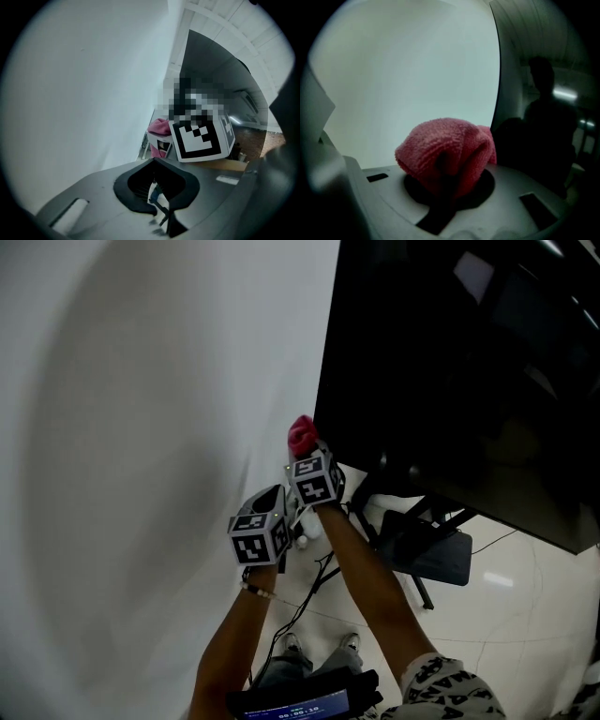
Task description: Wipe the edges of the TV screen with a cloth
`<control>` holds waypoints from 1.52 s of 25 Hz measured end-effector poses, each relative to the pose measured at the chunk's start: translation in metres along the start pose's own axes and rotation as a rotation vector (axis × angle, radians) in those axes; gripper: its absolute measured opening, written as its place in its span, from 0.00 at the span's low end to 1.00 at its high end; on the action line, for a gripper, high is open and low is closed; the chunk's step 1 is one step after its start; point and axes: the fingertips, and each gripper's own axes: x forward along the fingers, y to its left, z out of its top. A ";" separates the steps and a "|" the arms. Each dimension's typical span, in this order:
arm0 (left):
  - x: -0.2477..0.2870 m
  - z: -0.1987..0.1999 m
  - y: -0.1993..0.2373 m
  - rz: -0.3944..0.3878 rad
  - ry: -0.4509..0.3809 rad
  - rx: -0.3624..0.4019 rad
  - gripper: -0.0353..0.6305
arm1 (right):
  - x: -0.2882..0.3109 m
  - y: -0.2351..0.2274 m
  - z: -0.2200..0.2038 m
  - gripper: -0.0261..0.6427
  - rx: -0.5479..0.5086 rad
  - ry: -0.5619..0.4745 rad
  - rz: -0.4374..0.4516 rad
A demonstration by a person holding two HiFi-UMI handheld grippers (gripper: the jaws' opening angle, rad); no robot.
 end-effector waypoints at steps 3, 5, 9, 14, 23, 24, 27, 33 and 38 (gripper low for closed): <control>0.003 -0.015 0.005 0.008 0.038 -0.003 0.06 | 0.008 0.006 -0.026 0.11 0.027 0.020 0.010; 0.004 -0.023 0.007 0.008 0.056 -0.002 0.06 | 0.011 0.010 -0.035 0.11 0.014 0.008 0.010; 0.004 -0.026 0.005 0.003 0.078 0.006 0.06 | 0.008 0.016 -0.037 0.11 0.038 0.018 0.072; 0.011 -0.029 -0.003 -0.014 0.094 0.006 0.06 | 0.004 0.017 -0.050 0.11 0.053 0.045 0.120; 0.015 -0.031 -0.020 -0.058 0.117 0.009 0.06 | -0.016 -0.005 -0.076 0.11 0.144 0.087 0.092; 0.016 -0.030 -0.023 -0.060 0.118 0.010 0.06 | -0.021 -0.010 -0.076 0.11 0.165 0.076 0.088; 0.018 -0.027 -0.032 -0.073 0.120 0.015 0.06 | -0.030 -0.022 -0.079 0.11 0.206 0.075 0.073; 0.019 -0.035 -0.048 -0.107 0.128 0.018 0.06 | -0.043 -0.043 -0.103 0.11 0.327 0.065 0.045; 0.016 -0.039 -0.052 -0.114 0.135 0.021 0.06 | -0.055 -0.062 -0.123 0.11 0.440 0.106 0.007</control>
